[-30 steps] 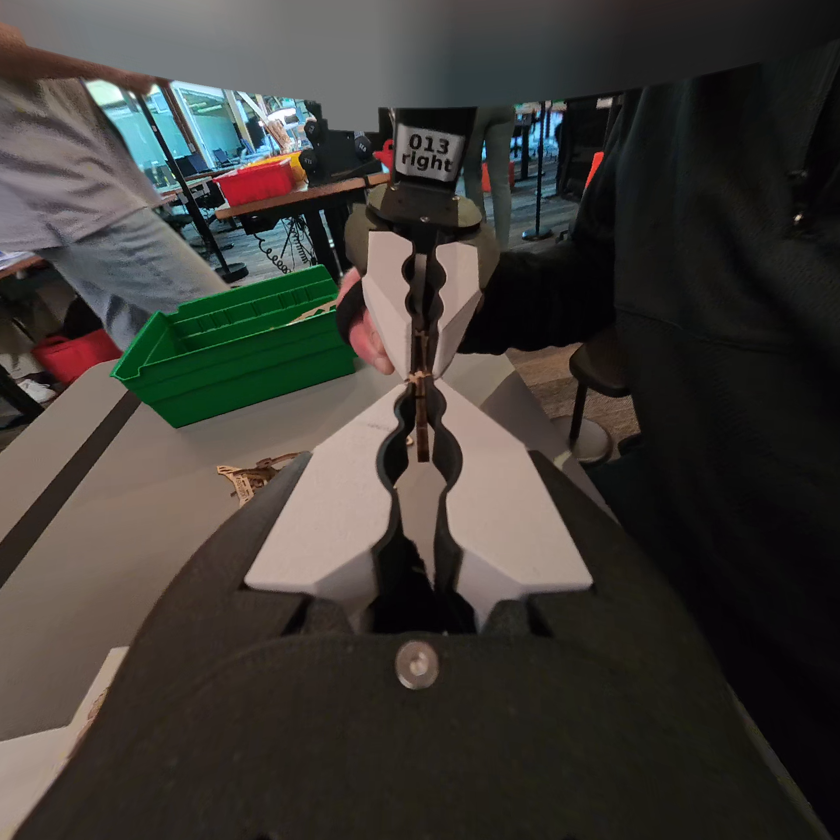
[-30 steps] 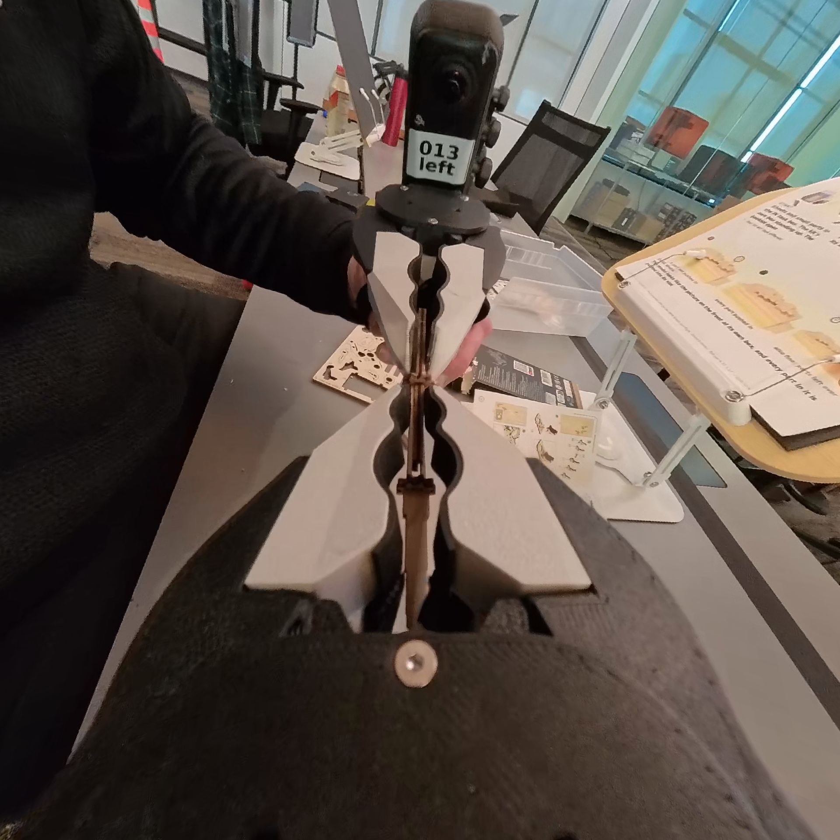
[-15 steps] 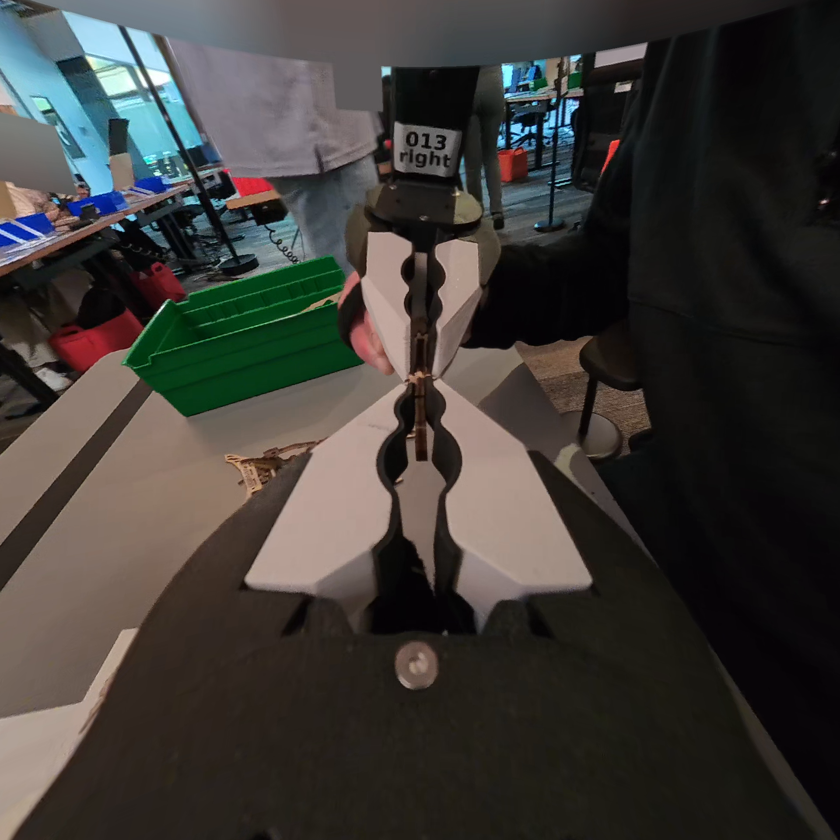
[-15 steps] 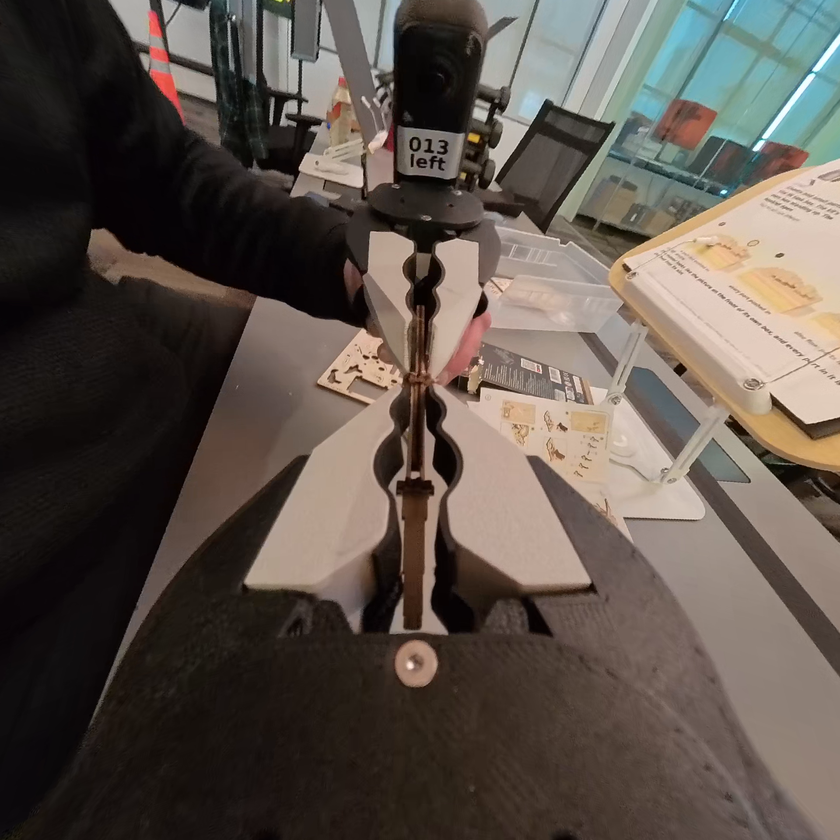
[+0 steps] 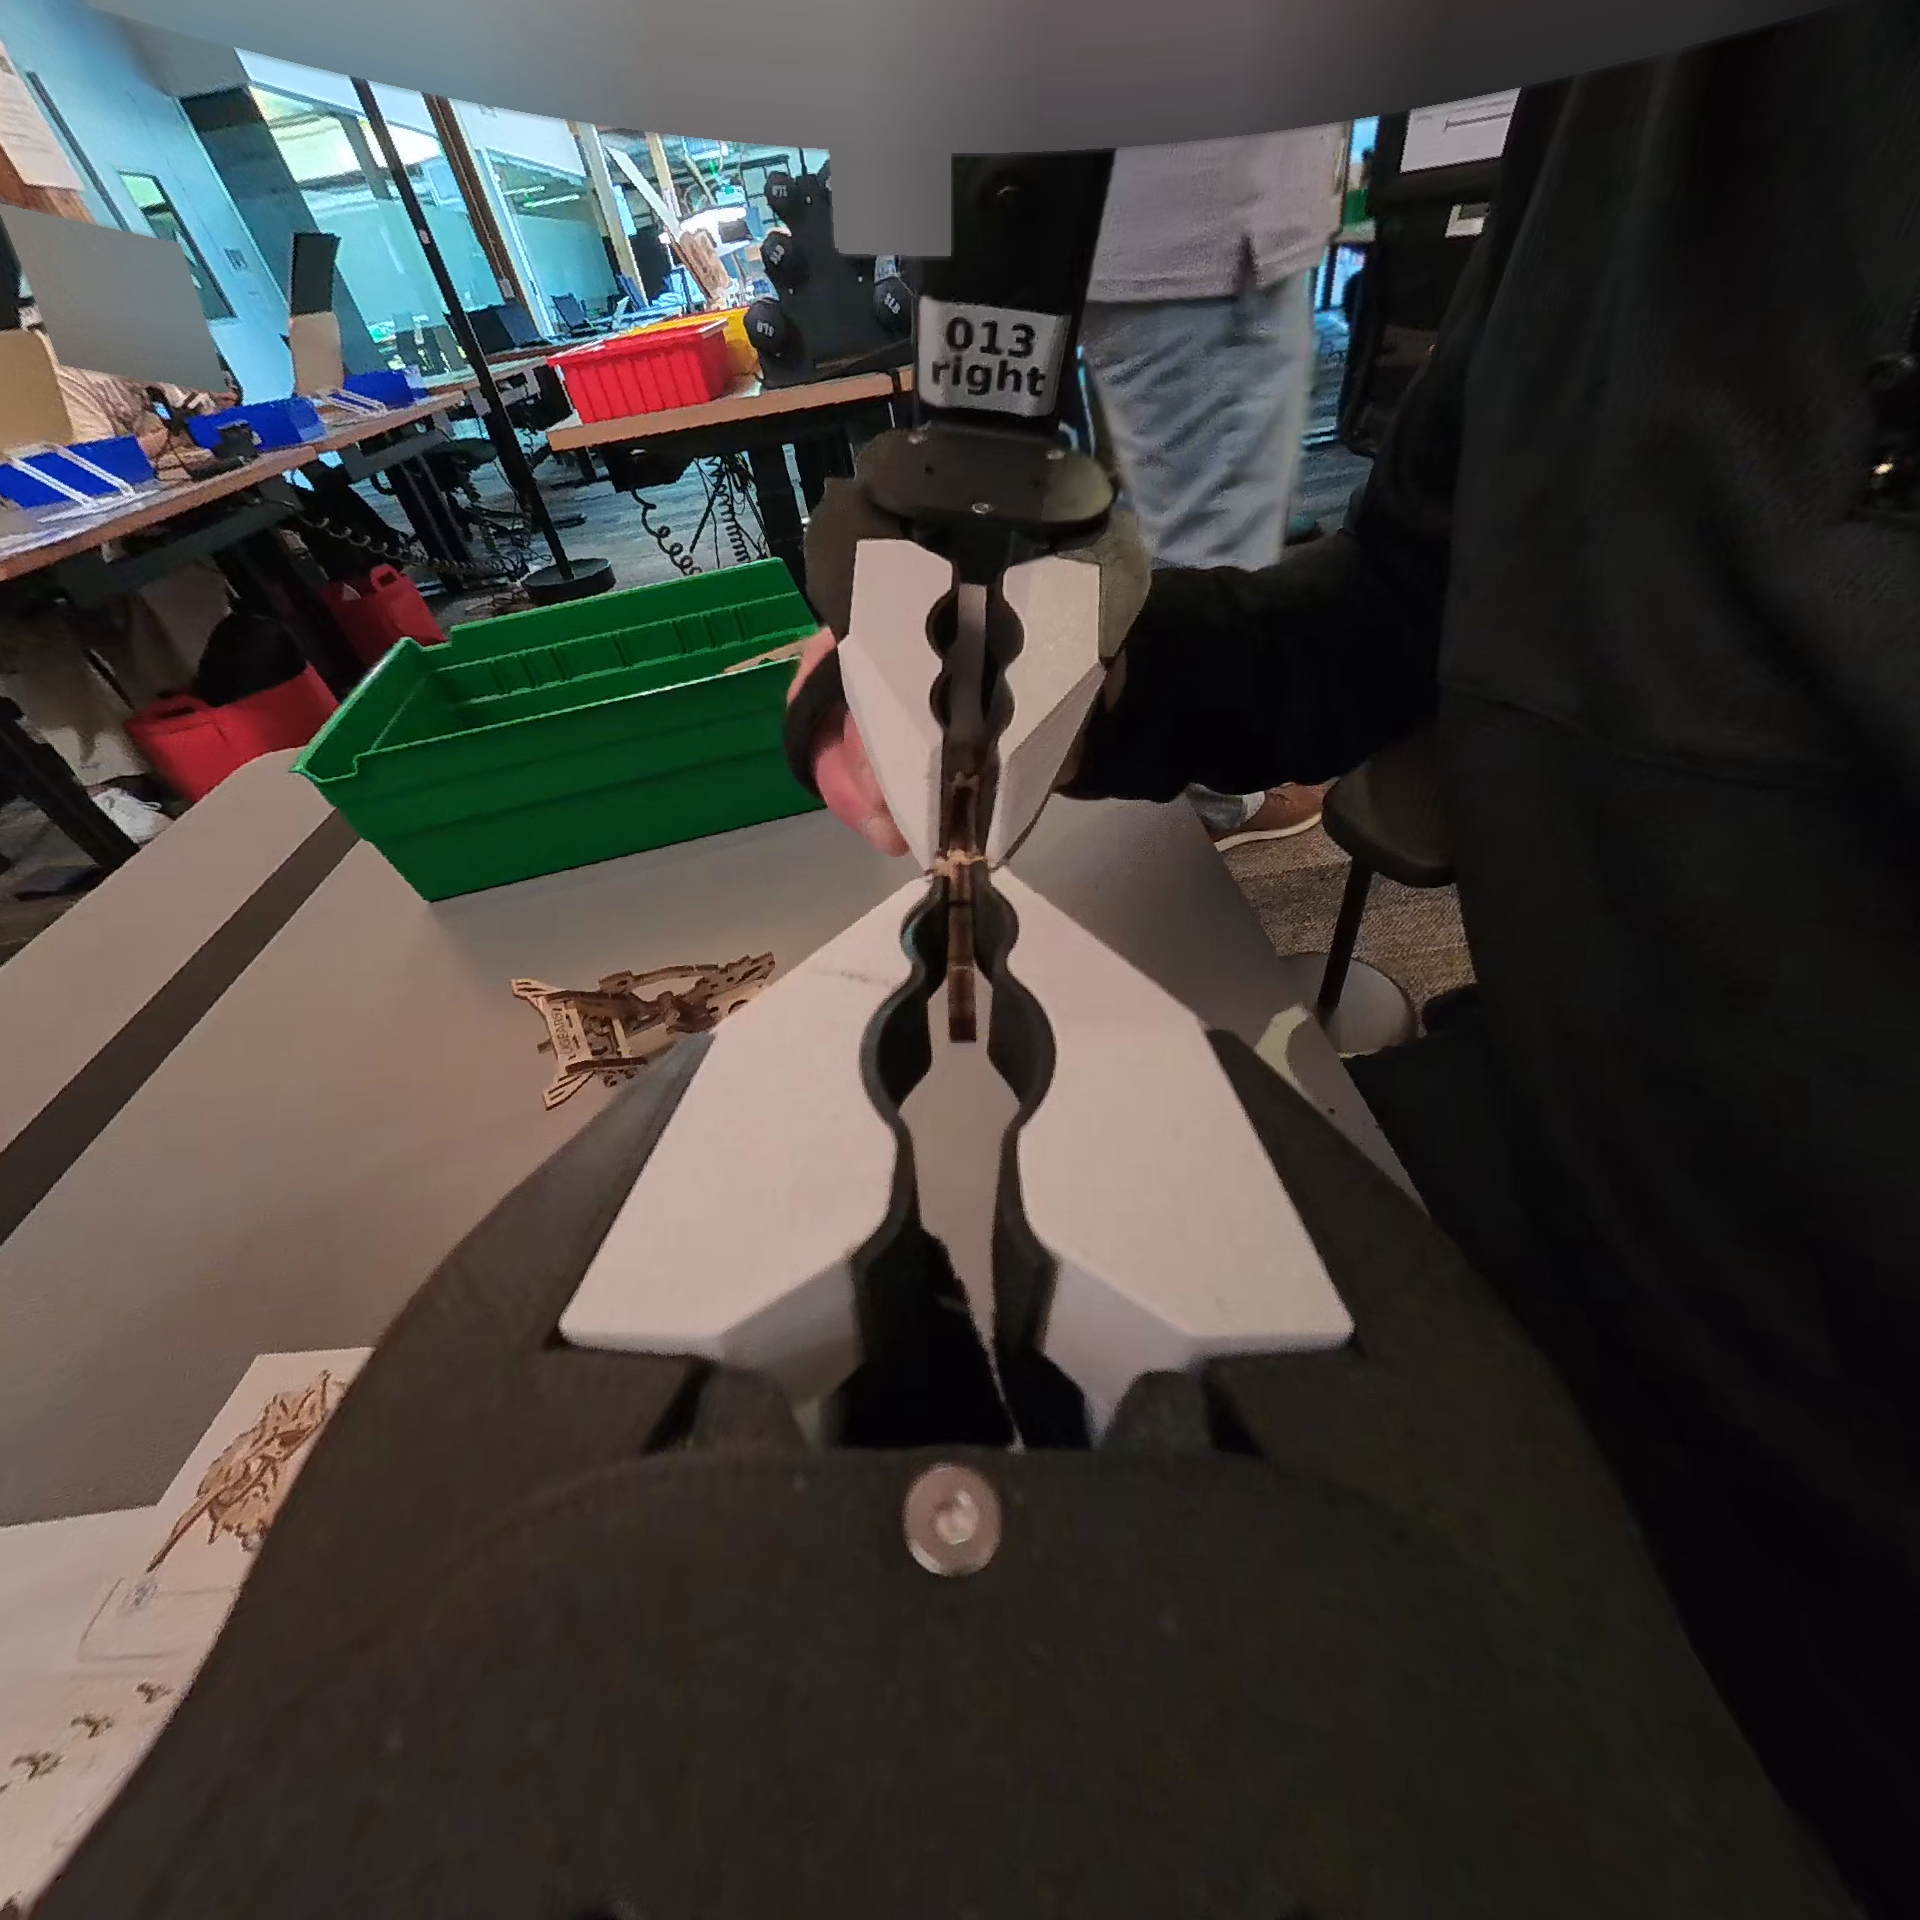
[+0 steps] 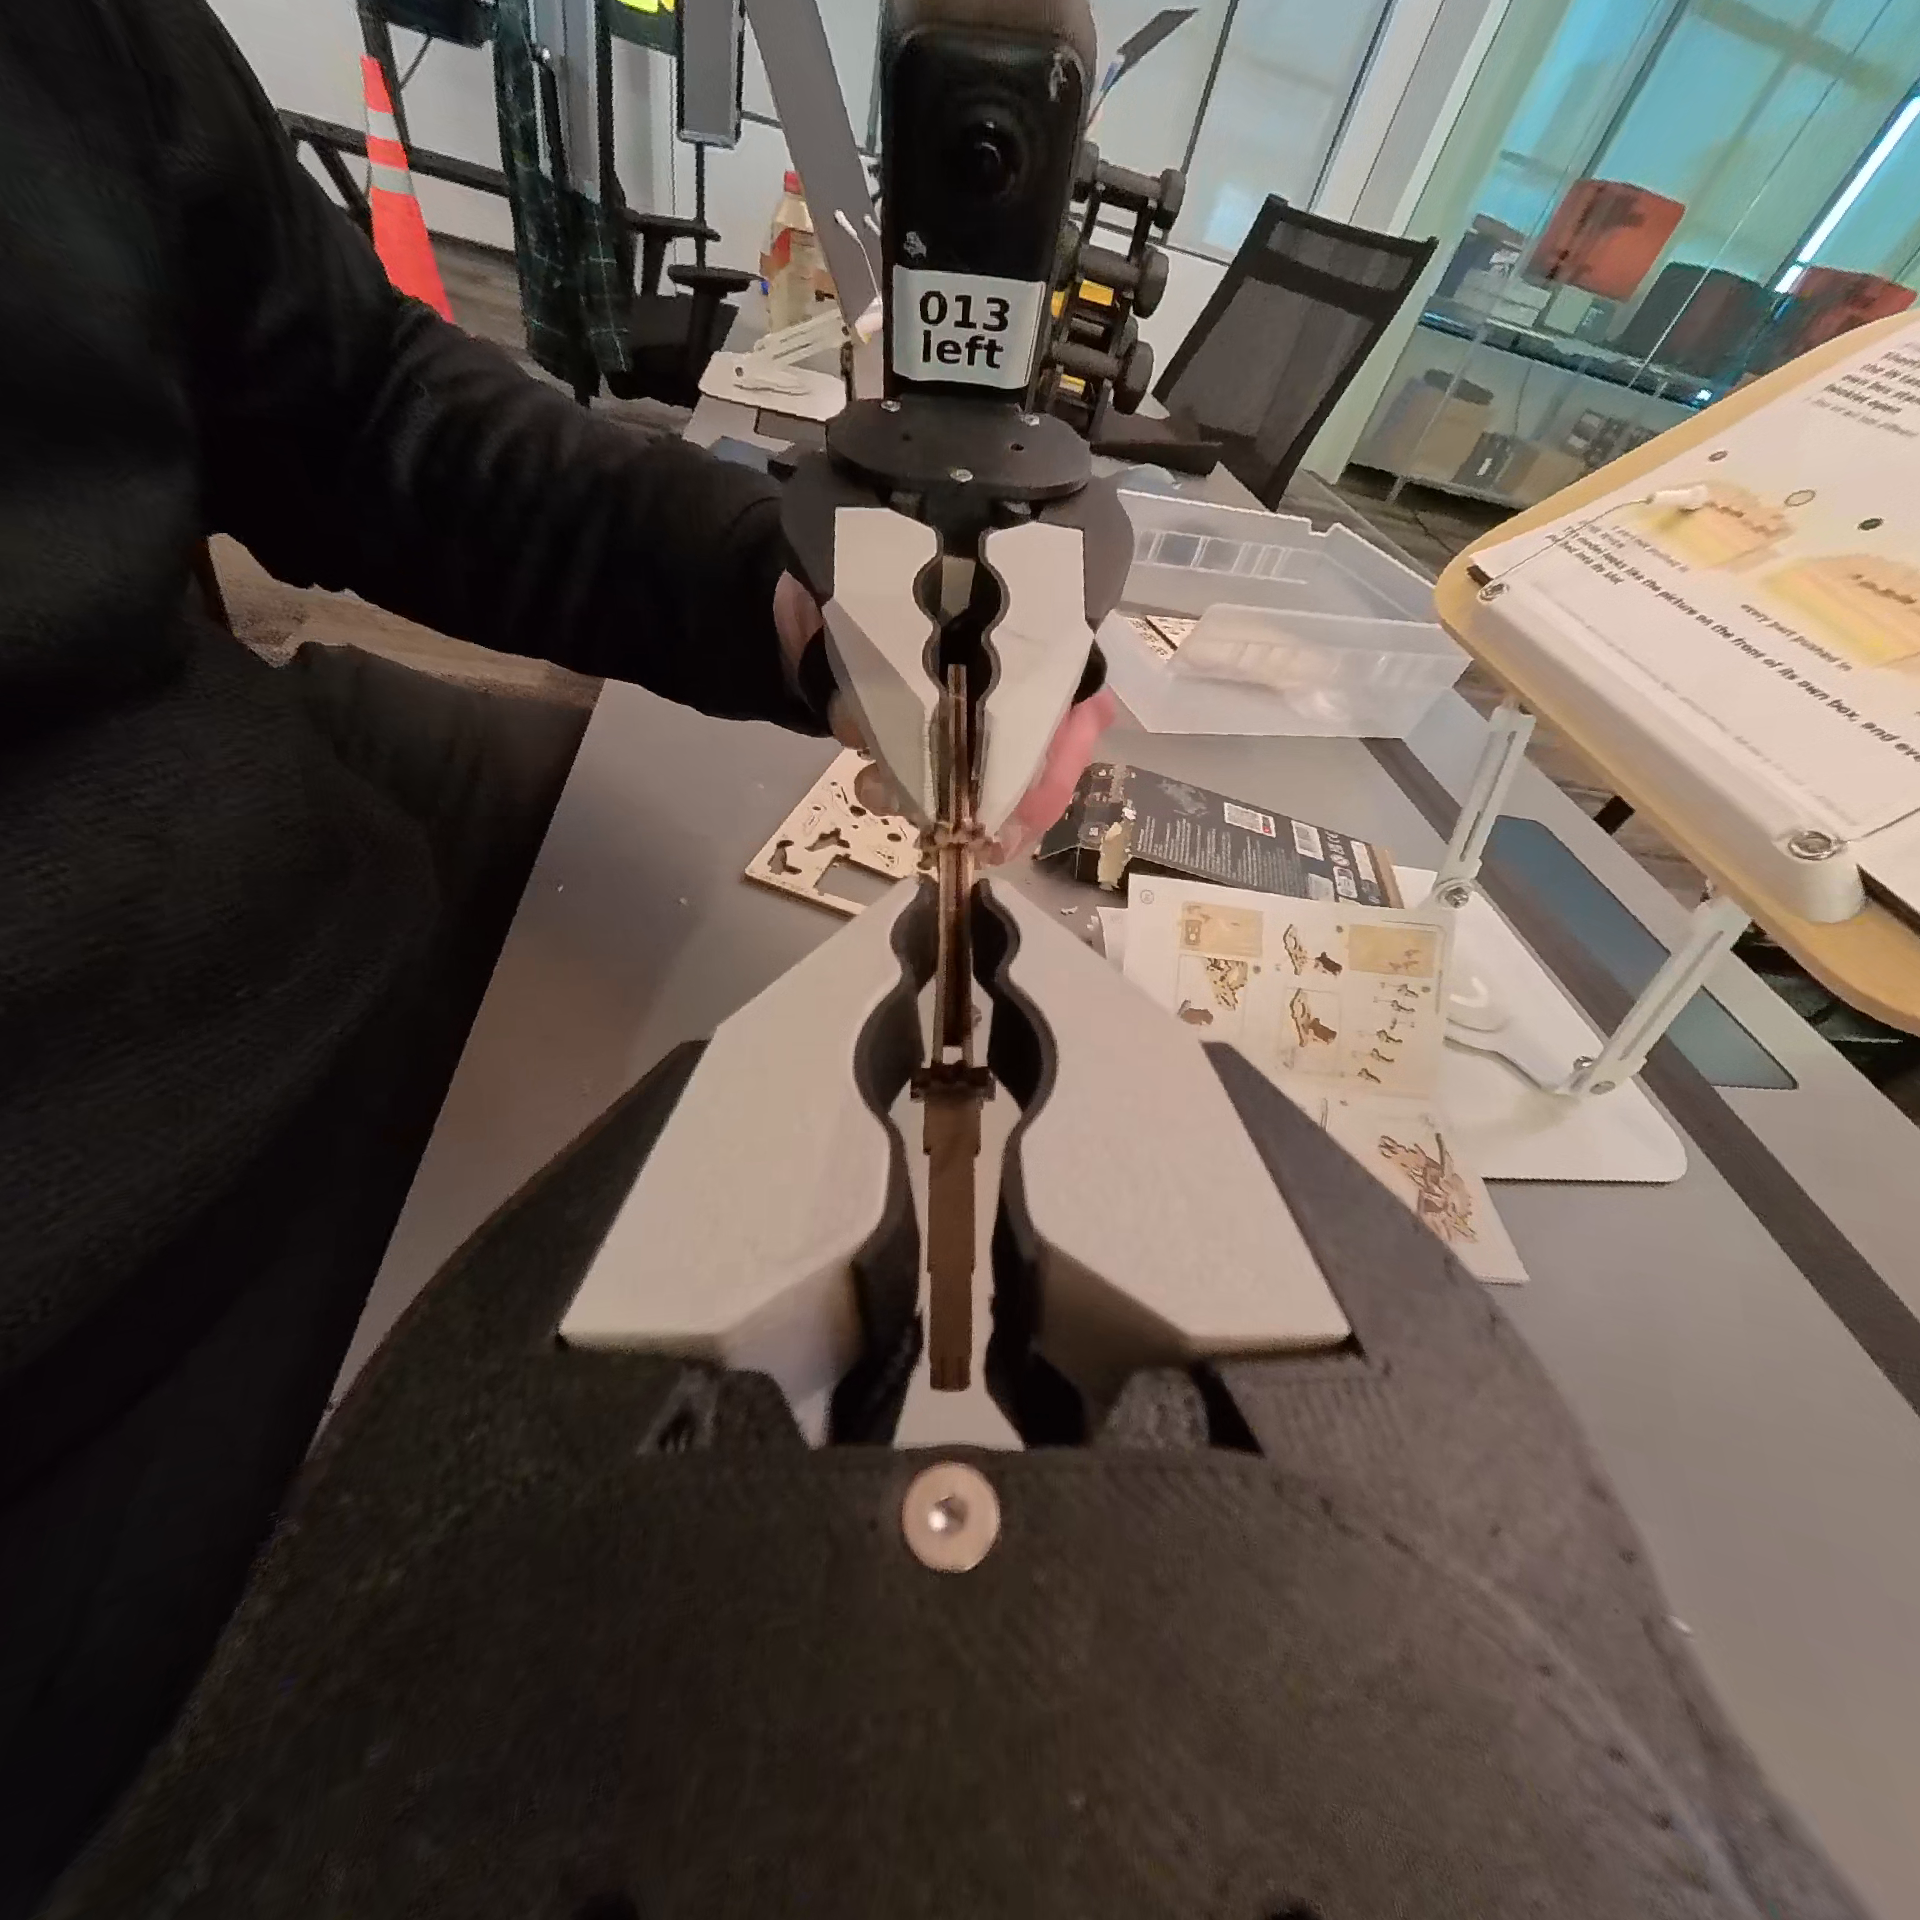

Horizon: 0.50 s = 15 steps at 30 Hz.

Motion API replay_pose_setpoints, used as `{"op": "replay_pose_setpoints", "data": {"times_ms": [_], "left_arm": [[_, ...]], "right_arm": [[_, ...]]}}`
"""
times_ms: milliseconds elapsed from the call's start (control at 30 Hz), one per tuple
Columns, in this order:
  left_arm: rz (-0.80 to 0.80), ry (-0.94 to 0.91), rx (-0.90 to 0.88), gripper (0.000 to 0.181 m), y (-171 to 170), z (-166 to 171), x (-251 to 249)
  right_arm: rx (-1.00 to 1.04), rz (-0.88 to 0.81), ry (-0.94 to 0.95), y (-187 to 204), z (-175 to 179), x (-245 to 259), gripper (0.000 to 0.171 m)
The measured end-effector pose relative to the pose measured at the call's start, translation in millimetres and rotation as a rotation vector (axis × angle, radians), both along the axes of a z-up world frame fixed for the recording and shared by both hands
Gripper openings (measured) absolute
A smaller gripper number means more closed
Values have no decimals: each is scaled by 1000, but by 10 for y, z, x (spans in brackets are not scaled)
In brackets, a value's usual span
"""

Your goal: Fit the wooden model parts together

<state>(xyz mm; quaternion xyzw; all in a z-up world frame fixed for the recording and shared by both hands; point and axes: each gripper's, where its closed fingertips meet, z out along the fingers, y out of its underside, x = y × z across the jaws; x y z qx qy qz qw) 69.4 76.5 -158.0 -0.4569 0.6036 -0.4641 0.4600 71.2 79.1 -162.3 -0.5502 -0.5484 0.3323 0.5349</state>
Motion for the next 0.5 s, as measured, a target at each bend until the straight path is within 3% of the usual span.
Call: {"op": "replay_pose_setpoints", "data": {"times_ms": [500], "left_arm": [[18, -1, 46, 2, -51, -33, 57]], "right_arm": [[9, 5, -30, -45, -42, -14, 2]]}}
